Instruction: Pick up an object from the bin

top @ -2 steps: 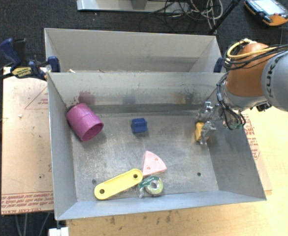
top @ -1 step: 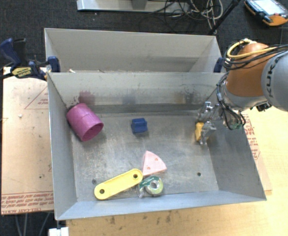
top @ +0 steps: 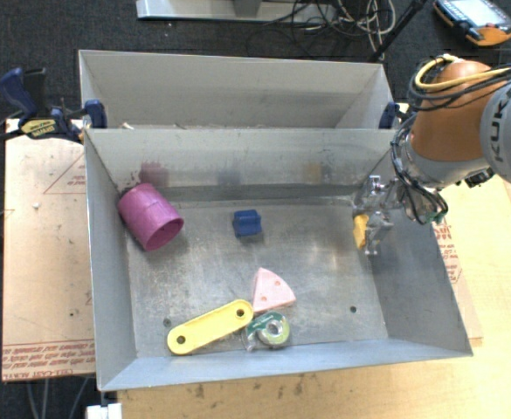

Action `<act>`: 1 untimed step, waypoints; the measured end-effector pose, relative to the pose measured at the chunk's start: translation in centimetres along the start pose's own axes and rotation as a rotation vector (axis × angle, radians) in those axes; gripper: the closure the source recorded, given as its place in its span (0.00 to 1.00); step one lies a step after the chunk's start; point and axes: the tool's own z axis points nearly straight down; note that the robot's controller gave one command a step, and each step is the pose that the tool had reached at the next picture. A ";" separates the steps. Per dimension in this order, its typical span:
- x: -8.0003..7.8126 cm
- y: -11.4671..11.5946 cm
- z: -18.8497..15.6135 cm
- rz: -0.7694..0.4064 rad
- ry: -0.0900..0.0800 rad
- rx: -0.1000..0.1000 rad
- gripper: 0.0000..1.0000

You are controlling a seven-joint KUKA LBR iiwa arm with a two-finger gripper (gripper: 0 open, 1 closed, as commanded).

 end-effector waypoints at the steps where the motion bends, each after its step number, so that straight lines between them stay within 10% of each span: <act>1: -2.4 0.0 -10.9 -0.068 -0.006 0.001 1.00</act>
Offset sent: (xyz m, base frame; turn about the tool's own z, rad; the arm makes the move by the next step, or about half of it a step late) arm 0.0000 0.0000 0.0000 0.0000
